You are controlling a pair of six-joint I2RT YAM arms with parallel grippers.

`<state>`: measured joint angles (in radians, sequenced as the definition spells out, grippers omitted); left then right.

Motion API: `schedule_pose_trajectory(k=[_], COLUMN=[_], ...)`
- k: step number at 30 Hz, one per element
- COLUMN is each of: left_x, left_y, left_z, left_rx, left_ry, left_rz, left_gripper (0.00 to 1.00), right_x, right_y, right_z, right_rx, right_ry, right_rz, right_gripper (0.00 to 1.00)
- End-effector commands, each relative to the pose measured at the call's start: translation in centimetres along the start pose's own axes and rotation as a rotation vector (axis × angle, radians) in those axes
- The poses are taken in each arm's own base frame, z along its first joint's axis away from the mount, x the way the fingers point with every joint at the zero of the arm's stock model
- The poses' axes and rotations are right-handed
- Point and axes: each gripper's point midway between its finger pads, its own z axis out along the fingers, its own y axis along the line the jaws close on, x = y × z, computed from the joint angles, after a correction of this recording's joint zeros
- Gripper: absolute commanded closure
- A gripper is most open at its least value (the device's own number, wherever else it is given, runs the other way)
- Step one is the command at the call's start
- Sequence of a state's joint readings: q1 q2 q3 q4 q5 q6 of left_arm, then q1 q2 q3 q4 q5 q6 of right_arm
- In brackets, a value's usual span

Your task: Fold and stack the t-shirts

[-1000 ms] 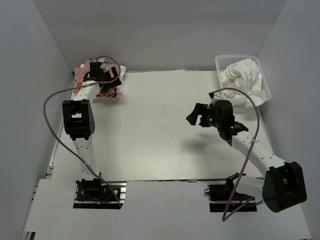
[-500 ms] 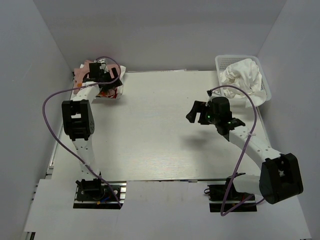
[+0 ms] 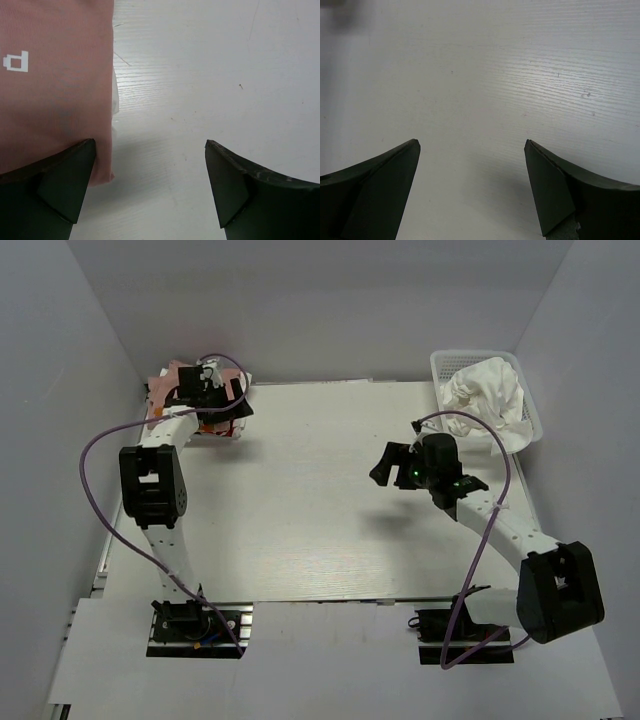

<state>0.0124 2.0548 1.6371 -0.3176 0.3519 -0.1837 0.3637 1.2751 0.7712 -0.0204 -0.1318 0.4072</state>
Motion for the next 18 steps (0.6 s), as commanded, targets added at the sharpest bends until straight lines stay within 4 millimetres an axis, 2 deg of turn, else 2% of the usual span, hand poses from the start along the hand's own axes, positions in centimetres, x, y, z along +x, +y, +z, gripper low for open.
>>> schedule_pose_trajectory(k=[1,3,4,5,6,7,8,10,14,16,18], left_x=[0.2,0.5,-0.5,-0.4,0.9,0.6,1.6,1.5,-0.3,-3.6,-5.2], left_y=[-0.6,-0.3,-0.4,0.0,0.5,0.2,-0.3,-0.6,-1.9,-2.8,-2.5], left_z=[0.9,2.1,2.2,2.5,3.0,2.9,2.7,2.5,-0.4,-3.7,-6.5], left_rx=[0.045,0.053,0.055,0.037,0.029,0.046,0.079,0.097,0.102,0.057,-0.037], left_ry=[0.037,0.054,0.043,0.057,0.106,0.1,0.124,0.117,0.082,-0.006,-0.054], left_rz=[0.003,0.005,0.01,0.013,-0.007,0.005,0.007,0.02,0.059,0.093,0.086], left_gripper=[0.0,0.0,0.0,0.0,0.0,0.0,0.0,0.0,0.0,0.0,0.0], right_x=[-3.8,-3.5,-3.3,-3.3,-3.3,-3.5,-3.6,-3.5,-4.1,-4.4,-4.6], right_y=[0.8,0.5,0.4,0.1,0.1,0.1,-0.3,-0.3,0.2,0.6,0.7], right_z=[-1.3,-1.7,-2.1,-2.3,-2.6,-2.9,-3.3,-3.4,-3.7,-3.8,-3.9], right_rx=[0.004,0.023,0.028,0.041,0.044,0.05,0.07,0.071,0.05,0.042,0.034], right_ry=[-0.123,-0.11,-0.11,-0.118,-0.125,-0.139,-0.159,-0.16,-0.172,-0.171,-0.173], right_rz=[-0.038,-0.034,-0.036,-0.036,-0.036,-0.041,-0.043,-0.04,-0.048,-0.053,-0.054], right_gripper=[0.09,0.09,0.09,0.09,0.09,0.09,0.09,0.09,0.09,0.09,0.09])
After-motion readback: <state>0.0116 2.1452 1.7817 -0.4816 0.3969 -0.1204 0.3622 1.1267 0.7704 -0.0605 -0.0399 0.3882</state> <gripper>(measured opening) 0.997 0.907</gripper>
